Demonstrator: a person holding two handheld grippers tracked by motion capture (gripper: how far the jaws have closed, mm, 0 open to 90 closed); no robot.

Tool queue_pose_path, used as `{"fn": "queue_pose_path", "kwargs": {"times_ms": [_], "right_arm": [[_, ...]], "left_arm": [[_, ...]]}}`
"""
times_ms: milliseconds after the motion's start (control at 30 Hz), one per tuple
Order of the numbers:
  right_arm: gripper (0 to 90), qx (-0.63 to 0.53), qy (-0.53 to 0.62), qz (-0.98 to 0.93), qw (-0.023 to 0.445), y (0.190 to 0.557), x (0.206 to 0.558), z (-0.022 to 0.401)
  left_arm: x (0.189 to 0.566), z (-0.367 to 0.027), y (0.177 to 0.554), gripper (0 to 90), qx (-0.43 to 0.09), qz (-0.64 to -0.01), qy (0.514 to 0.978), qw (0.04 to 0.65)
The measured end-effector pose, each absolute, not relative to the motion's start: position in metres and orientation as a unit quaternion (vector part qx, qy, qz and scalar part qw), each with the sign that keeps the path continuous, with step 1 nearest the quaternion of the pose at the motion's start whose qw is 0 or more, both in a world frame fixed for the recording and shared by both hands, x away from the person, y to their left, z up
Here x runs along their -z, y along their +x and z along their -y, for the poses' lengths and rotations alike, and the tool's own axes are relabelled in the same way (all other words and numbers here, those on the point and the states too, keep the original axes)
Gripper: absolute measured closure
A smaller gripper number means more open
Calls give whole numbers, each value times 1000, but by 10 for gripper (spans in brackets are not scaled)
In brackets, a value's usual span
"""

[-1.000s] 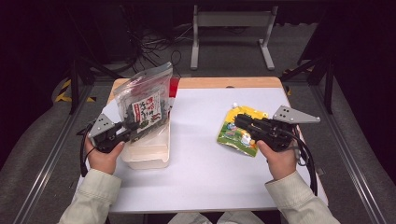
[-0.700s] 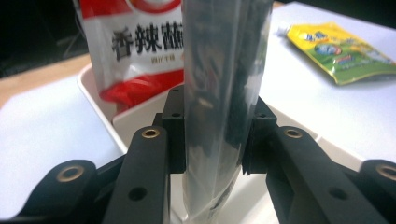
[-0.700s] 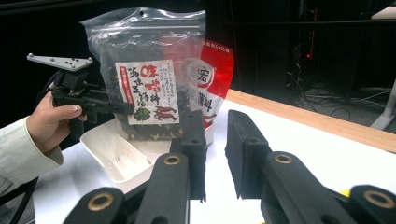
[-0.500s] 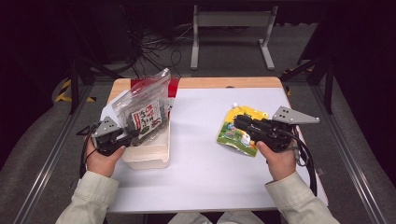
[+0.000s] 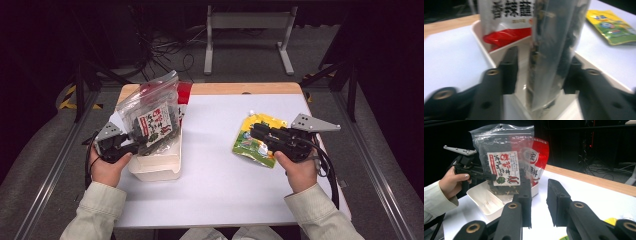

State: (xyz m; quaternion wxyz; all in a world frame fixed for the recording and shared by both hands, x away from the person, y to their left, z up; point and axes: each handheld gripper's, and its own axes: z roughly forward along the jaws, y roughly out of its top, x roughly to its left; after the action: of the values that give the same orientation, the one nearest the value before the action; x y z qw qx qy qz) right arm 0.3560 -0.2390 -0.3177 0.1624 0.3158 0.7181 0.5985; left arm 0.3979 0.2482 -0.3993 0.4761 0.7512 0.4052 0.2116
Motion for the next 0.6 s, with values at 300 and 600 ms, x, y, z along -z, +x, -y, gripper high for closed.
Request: {"fn": "queue_pose_path", "kwargs": {"times_ms": [300, 600], "right_arm": [[717, -594, 322, -719, 163, 356, 321, 244], [695, -588, 331, -719, 164, 359, 323, 249]], "left_arm": [[388, -250, 384, 348, -244, -407, 734, 485], [379, -257, 371, 302, -247, -400, 730, 497]]}}
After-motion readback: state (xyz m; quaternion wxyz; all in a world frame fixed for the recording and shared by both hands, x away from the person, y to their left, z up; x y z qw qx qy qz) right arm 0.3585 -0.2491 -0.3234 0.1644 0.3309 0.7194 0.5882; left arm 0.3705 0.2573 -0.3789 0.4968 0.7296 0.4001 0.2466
